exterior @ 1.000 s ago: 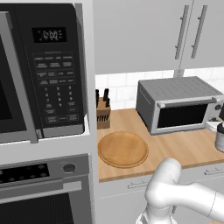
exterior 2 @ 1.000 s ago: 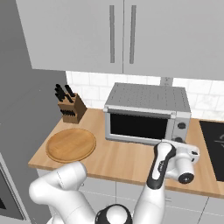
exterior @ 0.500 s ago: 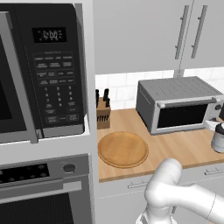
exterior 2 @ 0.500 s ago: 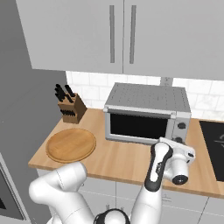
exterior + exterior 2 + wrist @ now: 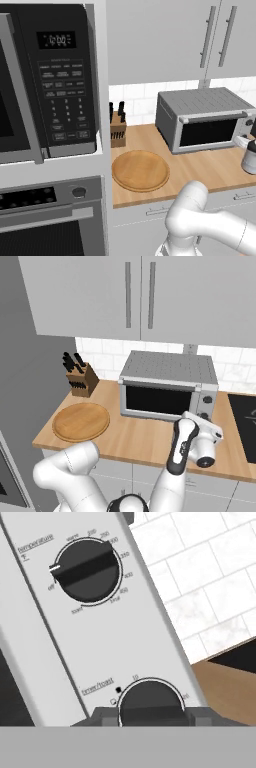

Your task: Pick up the kebab skewer and baguette bread, and place them inside the toaster oven. Close the toaster oven door and start by setting the timer.

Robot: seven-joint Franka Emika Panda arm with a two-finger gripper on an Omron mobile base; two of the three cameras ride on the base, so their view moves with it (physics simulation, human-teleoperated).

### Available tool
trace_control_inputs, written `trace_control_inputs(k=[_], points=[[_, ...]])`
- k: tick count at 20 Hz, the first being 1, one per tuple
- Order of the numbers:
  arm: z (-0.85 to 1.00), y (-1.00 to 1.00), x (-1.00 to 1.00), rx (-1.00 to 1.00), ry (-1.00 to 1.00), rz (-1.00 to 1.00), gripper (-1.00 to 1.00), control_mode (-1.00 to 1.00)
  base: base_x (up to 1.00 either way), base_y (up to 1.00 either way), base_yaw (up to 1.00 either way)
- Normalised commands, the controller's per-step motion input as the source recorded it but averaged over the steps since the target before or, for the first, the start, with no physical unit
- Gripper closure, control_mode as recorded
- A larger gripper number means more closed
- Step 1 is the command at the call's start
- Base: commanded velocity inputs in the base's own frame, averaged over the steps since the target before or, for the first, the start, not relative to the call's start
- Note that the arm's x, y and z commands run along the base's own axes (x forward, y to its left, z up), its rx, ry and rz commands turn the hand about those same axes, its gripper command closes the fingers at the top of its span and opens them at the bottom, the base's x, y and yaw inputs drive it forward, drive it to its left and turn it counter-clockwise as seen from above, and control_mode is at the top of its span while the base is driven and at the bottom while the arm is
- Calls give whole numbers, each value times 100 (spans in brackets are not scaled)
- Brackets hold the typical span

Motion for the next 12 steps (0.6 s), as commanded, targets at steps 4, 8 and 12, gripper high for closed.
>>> trace_control_inputs(k=[4, 8, 12], points=[[0, 0, 0, 14, 0, -4, 100, -100, 0, 0, 0], [0, 0, 0, 15, 0, -6, 100, -100, 0, 0, 0], [0, 0, 0, 12, 0, -6, 100, -100, 0, 0, 0]])
